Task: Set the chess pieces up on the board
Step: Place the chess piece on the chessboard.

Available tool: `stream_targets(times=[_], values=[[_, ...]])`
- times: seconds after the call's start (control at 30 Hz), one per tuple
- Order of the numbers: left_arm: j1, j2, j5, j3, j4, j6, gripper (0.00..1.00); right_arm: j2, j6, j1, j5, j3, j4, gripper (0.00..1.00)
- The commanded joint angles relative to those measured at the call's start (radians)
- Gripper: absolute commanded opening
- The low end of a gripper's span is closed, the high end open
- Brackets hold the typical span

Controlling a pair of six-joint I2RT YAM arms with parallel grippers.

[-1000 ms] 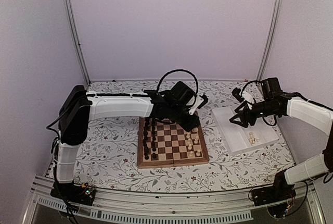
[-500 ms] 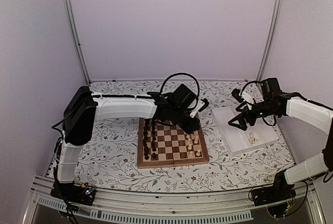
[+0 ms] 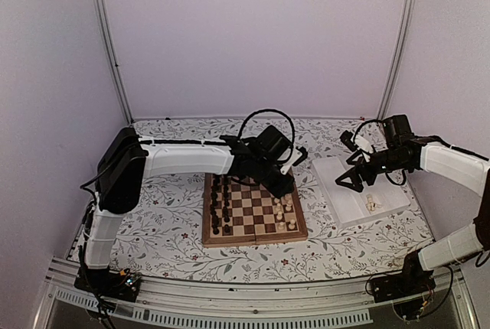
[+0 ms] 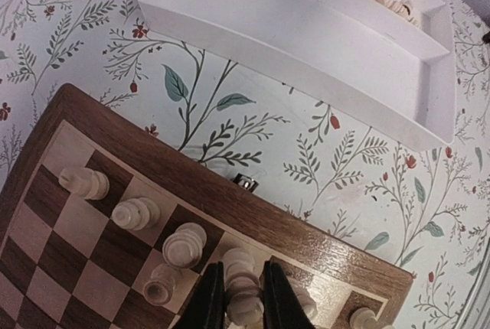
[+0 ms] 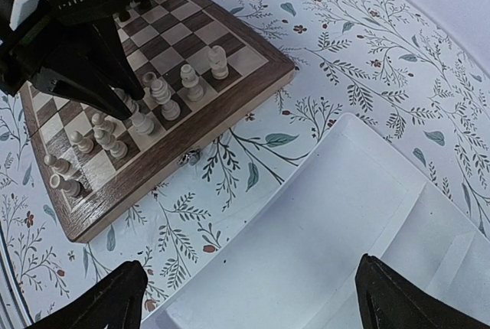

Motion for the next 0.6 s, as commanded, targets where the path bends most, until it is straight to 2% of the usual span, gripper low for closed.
stream_targets(times=[0.0, 0.3, 0.57], values=[[-0.009, 0.024, 0.010, 0.033, -0.020, 0.013, 0.12, 0.011, -0.007, -0.001, -0.003, -0.004, -0.002, 0.99], [-0.013, 0.031, 0.017, 0.048, -0.043, 0.014, 0.13, 0.014, -0.007, 0.001, -0.007, -0.004, -0.004, 0.99], [-0.017, 0.039, 0.017, 0.053, -0.053, 0.012, 0.21, 0.011, -0.007, -0.001, -0.008, -0.003, -0.005, 0.99]])
